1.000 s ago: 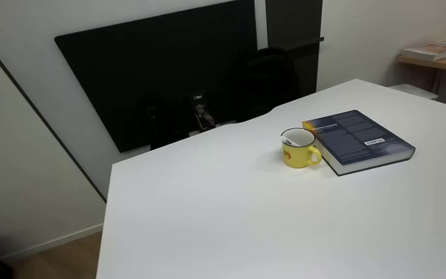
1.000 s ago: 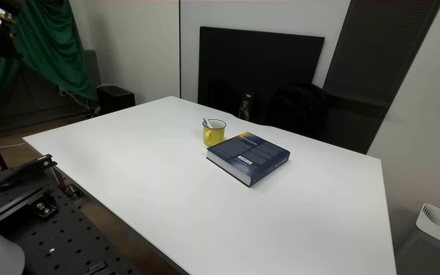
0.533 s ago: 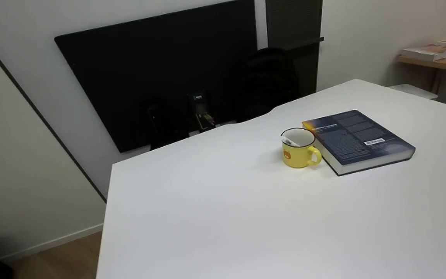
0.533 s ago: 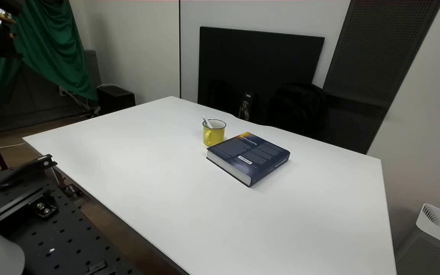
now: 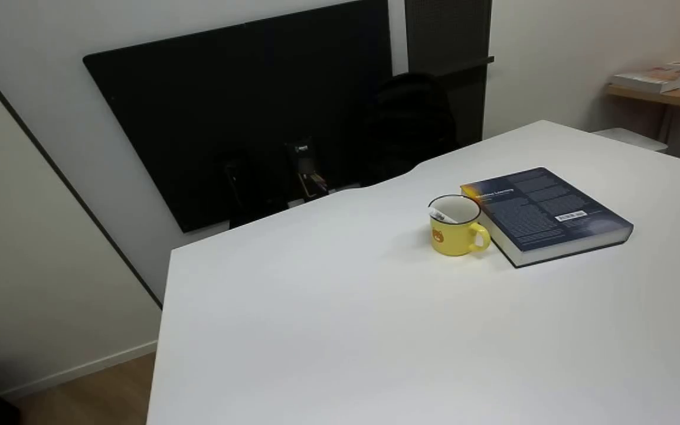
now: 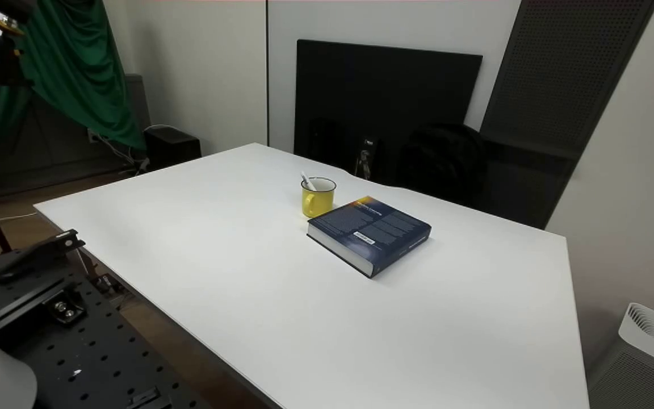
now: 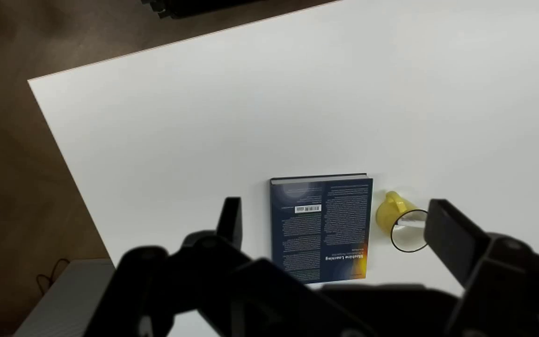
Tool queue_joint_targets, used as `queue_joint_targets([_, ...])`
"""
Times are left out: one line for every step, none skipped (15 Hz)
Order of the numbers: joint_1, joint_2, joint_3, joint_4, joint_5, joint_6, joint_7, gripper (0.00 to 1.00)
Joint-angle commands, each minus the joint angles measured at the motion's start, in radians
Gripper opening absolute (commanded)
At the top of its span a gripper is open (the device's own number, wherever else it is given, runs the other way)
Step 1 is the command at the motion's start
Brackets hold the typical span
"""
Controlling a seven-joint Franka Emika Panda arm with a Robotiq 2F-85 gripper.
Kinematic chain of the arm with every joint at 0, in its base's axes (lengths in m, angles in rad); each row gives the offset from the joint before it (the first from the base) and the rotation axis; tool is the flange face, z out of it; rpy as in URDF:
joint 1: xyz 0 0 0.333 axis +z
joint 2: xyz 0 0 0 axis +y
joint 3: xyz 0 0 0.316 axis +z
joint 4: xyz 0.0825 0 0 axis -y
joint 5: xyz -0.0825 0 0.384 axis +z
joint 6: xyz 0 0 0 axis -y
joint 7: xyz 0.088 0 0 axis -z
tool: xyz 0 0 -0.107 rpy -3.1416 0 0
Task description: Remove the marker from the mug cup and put it on the book
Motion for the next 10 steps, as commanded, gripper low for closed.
queue_joint_targets([-0.018,0.003,0.014,0.002,0.007,-0.002,-0.007,1.00])
queue_joint_targets([-0.018,0.003,0.014,0.002,0.007,-0.002,-0.007,1.00])
queue_joint_targets([-0.018,0.019,0.022,-0.004,-0.003,0.017,0.004,1.00])
queue_joint_targets([-0.015,0.046,0.032,-0.014,-0.017,0.037,0.011,1.00])
queue_joint_targets([-0.016,0.065,0.046,-0.028,-0.035,0.068,0.024,1.00])
queue_joint_targets([-0.015,0.093,0.069,-0.049,-0.071,0.115,0.042,1.00])
queue_joint_targets([-0.013,0.119,0.088,-0.064,-0.103,0.150,0.052,1.00])
queue_joint_targets([-0.009,0.146,0.112,-0.085,-0.147,0.201,0.069,1.00])
queue_joint_targets([-0.003,0.176,0.138,-0.104,-0.192,0.243,0.083,1.00])
queue_joint_targets([0.002,0.203,0.160,-0.117,-0.236,0.276,0.097,1.00])
